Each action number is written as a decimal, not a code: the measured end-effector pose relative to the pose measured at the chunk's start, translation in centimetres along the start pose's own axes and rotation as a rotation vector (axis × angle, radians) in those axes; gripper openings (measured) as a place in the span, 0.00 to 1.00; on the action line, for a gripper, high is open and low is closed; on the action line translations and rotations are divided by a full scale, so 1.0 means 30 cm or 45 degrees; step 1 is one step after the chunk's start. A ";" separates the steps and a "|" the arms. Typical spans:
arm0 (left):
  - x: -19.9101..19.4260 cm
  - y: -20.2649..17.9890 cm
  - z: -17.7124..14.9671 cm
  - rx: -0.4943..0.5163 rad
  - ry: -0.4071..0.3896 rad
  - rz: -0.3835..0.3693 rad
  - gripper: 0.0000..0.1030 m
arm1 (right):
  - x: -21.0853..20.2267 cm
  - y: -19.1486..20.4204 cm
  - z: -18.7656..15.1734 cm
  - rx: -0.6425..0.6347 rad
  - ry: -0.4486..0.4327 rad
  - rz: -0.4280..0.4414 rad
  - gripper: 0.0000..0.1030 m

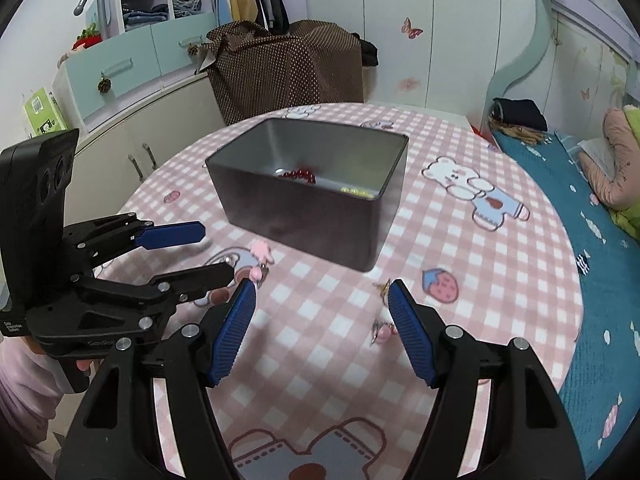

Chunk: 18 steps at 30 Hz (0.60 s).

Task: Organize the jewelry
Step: 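Lift both open grippers out of the box and back over the table, then grasp a pearl earring with the left gripper while the right grasps a pink charm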

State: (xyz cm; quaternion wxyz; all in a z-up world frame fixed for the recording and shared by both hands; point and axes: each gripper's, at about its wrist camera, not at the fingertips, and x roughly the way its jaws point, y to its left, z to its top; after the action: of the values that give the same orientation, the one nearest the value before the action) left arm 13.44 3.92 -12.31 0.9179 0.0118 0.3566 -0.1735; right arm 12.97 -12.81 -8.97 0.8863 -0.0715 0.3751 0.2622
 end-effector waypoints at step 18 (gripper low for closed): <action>0.032 0.007 -0.012 0.007 0.035 0.026 0.11 | 0.042 0.054 -0.006 -0.058 0.026 0.010 0.61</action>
State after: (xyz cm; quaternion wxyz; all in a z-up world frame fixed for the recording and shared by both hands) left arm 13.94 3.85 -13.23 0.9147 0.0204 0.3684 -0.1649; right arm 12.76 -10.97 -9.87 0.8795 -0.0928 0.3784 0.2733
